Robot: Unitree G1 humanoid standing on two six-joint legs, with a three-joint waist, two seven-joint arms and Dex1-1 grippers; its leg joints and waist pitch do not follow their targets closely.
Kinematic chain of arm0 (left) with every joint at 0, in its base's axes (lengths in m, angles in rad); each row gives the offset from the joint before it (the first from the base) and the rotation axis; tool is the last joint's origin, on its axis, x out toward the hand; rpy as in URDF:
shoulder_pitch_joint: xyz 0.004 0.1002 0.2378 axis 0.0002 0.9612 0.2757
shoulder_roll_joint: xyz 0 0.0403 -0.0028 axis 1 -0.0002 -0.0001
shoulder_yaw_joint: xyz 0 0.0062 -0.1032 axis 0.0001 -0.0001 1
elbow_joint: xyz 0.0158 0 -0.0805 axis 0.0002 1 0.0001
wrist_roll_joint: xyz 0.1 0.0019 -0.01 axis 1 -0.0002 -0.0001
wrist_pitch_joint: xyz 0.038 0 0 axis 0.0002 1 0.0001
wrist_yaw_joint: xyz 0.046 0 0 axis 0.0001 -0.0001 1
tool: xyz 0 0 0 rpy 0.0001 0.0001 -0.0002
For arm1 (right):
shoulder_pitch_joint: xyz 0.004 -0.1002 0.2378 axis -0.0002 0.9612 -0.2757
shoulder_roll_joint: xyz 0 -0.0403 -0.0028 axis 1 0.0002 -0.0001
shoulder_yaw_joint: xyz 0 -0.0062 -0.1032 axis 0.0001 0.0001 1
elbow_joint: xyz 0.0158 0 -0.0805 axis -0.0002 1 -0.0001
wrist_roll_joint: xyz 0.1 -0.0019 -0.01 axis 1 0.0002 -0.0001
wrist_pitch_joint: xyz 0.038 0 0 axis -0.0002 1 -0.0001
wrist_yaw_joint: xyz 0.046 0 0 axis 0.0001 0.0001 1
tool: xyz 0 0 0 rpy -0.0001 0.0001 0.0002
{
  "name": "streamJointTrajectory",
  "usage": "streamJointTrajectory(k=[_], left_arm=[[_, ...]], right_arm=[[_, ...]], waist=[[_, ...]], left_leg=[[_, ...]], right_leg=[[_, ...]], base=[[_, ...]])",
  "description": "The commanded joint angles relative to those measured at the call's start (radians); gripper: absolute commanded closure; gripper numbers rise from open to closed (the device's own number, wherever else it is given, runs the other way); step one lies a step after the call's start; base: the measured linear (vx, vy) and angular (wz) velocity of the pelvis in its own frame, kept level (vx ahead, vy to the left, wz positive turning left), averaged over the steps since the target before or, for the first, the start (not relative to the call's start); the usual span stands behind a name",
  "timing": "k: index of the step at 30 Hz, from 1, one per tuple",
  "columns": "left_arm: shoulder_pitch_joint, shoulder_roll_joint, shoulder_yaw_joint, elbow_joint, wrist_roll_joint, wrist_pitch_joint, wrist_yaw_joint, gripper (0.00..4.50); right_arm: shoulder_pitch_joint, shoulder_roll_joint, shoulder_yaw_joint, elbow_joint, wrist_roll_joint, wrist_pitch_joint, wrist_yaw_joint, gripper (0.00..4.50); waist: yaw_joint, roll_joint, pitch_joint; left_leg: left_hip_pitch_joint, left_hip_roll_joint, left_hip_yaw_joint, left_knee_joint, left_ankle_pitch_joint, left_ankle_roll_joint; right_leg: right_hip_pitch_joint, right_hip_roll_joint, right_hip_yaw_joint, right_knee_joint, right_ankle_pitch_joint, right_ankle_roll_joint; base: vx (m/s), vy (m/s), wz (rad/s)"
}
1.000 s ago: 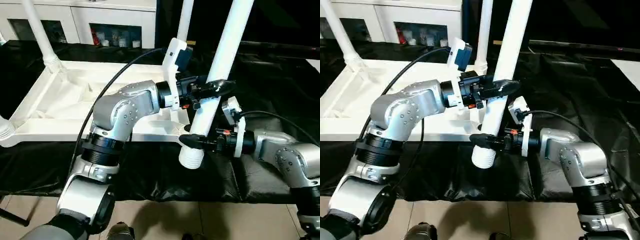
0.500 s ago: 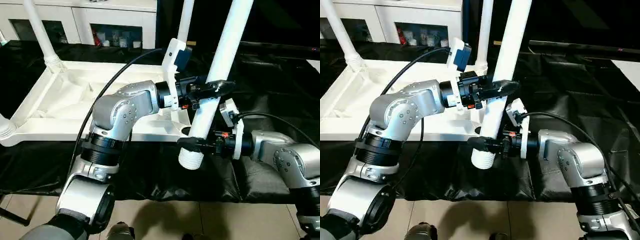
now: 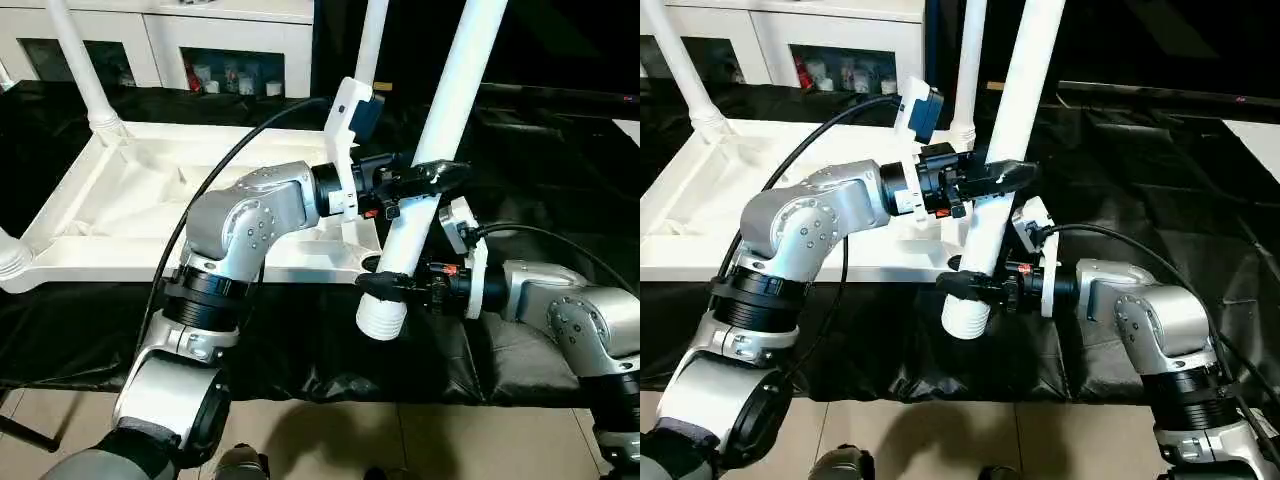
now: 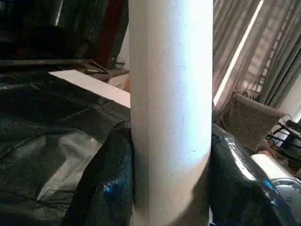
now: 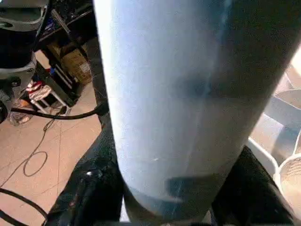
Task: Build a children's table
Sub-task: Pick table leg
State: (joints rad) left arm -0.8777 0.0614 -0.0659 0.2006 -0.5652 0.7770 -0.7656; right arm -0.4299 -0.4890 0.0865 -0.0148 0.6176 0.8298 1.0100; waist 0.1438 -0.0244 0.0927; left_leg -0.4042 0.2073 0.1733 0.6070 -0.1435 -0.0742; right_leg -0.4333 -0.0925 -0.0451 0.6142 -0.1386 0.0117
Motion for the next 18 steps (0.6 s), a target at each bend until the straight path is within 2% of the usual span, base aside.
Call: streamJointTrajectory(k=[1,4,5,6,7,11,12,14,15,16,17,18], left_arm=[[-0.032,-0.008,0.026,-0.001,-0.007,-0.018,0.014,2.01],[-0.027,-0.019,0.046,0.009,0.011,-0.079,0.043,2.01],[-0.027,-0.022,0.051,0.012,0.012,-0.089,0.049,1.80],[-0.023,-0.019,0.060,0.019,0.026,-0.137,0.054,1.67],[-0.017,-0.014,0.073,0.023,0.026,-0.165,0.048,1.58],[-0.002,0.001,0.096,0.029,0.016,-0.191,0.023,1.58],[0.021,0.045,0.077,0.044,0.037,-0.219,-0.036,1.58],[0.031,0.063,0.065,0.053,0.051,-0.236,-0.060,1.58],[0.045,0.099,0.031,0.074,0.089,-0.268,-0.095,1.58],[0.053,0.122,0.008,0.088,0.116,-0.290,-0.115,1.58],[0.061,0.145,-0.020,0.110,0.151,-0.320,-0.130,1.58],[0.070,0.202,-0.102,0.169,0.256,-0.409,-0.155,1.58]], right_arm=[[0.002,-0.004,0.000,-0.004,-0.002,0.001,-0.002,2.60],[0.006,0.021,-0.014,0.004,-0.013,-0.035,-0.031,2.60],[0.005,0.026,-0.018,0.006,-0.015,-0.041,-0.036,2.61],[0.000,0.055,-0.046,0.019,-0.016,-0.065,-0.076,2.61],[-0.005,0.077,-0.067,0.032,-0.022,-0.090,-0.110,2.61],[-0.008,0.108,-0.095,0.049,-0.036,-0.127,-0.167,2.61],[-0.005,0.133,-0.111,0.055,-0.054,-0.166,-0.216,2.61],[-0.004,0.141,-0.115,0.058,-0.066,-0.184,-0.236,2.61],[-0.002,0.149,-0.115,0.067,-0.094,-0.215,-0.272,2.61],[-0.001,0.152,-0.114,0.073,-0.114,-0.234,-0.294,2.61],[0.001,0.155,-0.110,0.083,-0.142,-0.262,-0.320,2.61],[0.008,0.142,-0.085,0.099,-0.209,-0.314,-0.353,2.61]], waist=[[0.002,-0.014,-0.105],[0.001,-0.014,-0.105],[0.000,-0.014,-0.106],[0.002,-0.011,-0.106],[-0.001,-0.012,-0.105],[-0.003,-0.007,-0.107],[-0.003,-0.007,-0.106],[-0.006,-0.005,-0.106],[-0.004,-0.001,-0.107],[-0.008,0.000,-0.107],[-0.007,0.001,-0.107],[-0.008,0.001,-0.107]], left_leg=[[0.018,0.001,0.005,-0.059,-0.220,0.004],[0.018,0.002,0.004,-0.060,-0.227,0.003],[0.017,0.001,0.004,-0.060,-0.226,0.001],[0.019,0.002,0.003,-0.060,-0.230,0.000],[0.017,0.002,0.004,-0.061,-0.233,-0.001],[0.020,0.001,0.003,-0.063,-0.236,-0.010],[0.021,0.000,0.003,-0.063,-0.236,-0.010],[0.020,0.000,0.003,-0.066,-0.239,-0.016],[0.025,0.001,0.002,-0.067,-0.241,-0.018],[0.024,0.001,0.002,-0.068,-0.245,-0.023],[0.024,0.002,0.000,-0.070,-0.249,-0.029],[0.025,0.001,0.000,-0.072,-0.252,-0.035]], right_leg=[[0.064,-0.032,0.014,-0.079,-0.350,-0.148],[0.063,-0.033,0.013,-0.081,-0.356,-0.146],[0.065,-0.033,0.013,-0.082,-0.358,-0.145],[0.062,-0.035,0.013,-0.083,-0.363,-0.143],[0.061,-0.034,0.012,-0.083,-0.367,-0.141],[0.061,-0.031,0.013,-0.080,-0.361,-0.137],[0.059,-0.032,0.012,-0.082,-0.366,-0.135],[0.059,-0.030,0.012,-0.080,-0.371,-0.129],[0.054,-0.032,0.013,-0.084,-0.373,-0.121],[0.054,-0.030,0.014,-0.081,-0.372,-0.118],[0.055,-0.032,0.015,-0.083,-0.377,-0.106],[0.055,-0.030,0.015,-0.082,-0.372,-0.103]], base=[[0.000,0.000,0.00],[0.000,0.000,0.00],[0.000,0.000,0.00],[0.000,0.000,0.00],[0.000,0.000,0.00],[0.000,0.000,0.00],[0.000,0.000,0.00],[0.000,0.000,0.00],[0.000,0.000,0.00],[0.000,0.000,0.00],[0.000,0.000,0.00],[0.000,0.000,0.00]])
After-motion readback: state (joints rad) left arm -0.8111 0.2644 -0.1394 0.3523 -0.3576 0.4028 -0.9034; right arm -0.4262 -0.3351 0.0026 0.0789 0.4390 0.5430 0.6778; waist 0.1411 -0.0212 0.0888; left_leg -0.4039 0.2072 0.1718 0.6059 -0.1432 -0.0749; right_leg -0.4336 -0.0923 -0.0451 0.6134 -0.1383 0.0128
